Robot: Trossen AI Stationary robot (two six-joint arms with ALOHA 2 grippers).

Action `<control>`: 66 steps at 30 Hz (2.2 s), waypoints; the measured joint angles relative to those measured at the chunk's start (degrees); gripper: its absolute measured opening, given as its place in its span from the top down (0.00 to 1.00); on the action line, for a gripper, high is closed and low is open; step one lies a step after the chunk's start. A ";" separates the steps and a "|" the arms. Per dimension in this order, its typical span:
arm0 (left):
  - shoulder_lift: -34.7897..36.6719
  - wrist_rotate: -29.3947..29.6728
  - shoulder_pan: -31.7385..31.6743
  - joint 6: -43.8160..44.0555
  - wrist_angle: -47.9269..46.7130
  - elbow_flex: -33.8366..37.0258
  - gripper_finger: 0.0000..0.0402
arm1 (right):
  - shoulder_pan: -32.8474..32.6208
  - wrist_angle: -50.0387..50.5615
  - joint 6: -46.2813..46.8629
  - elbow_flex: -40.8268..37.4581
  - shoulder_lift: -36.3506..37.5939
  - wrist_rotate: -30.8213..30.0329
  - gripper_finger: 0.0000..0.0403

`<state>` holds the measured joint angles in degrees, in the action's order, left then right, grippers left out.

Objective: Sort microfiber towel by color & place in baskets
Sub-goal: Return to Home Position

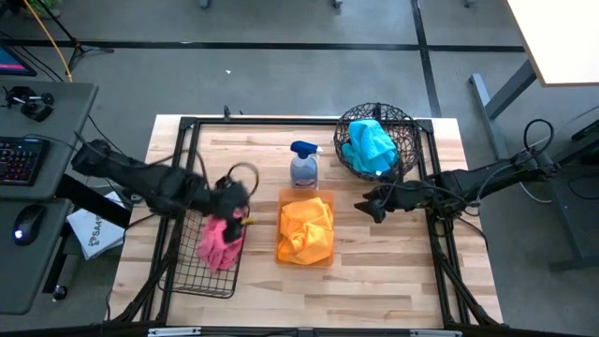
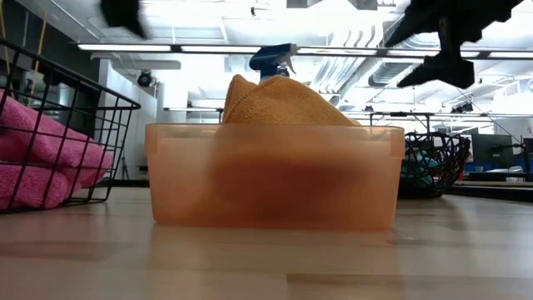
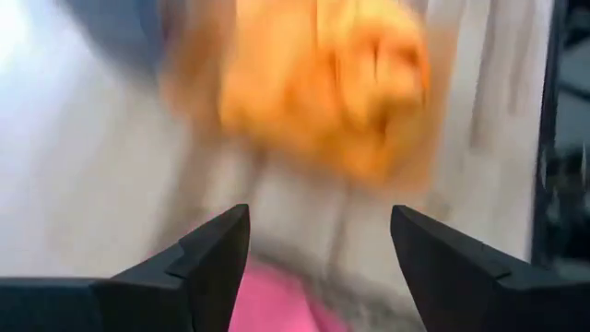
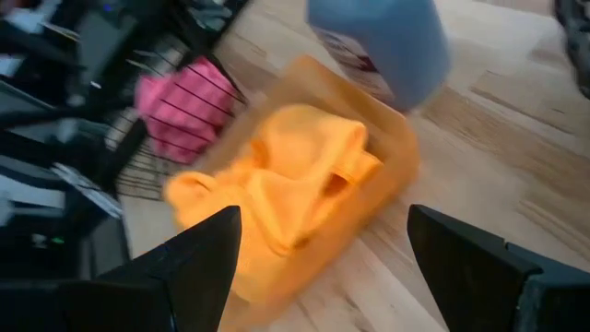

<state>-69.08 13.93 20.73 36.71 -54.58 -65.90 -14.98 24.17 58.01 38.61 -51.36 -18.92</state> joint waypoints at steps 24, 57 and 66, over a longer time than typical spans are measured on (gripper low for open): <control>35.15 2.19 -23.63 -19.65 54.38 33.58 0.99 | 5.78 -11.99 -10.56 0.00 7.05 1.55 0.86; 52.51 15.02 -14.19 -2.74 73.83 65.25 1.00 | -3.62 3.68 -10.55 -0.05 20.79 4.13 1.00; 54.05 15.79 -14.21 -0.90 75.19 65.21 1.00 | -7.45 -15.00 -13.73 -13.52 23.10 4.01 1.00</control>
<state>-15.02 29.72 6.52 35.82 20.61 -0.69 -22.43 9.17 44.28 25.09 -28.26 -14.91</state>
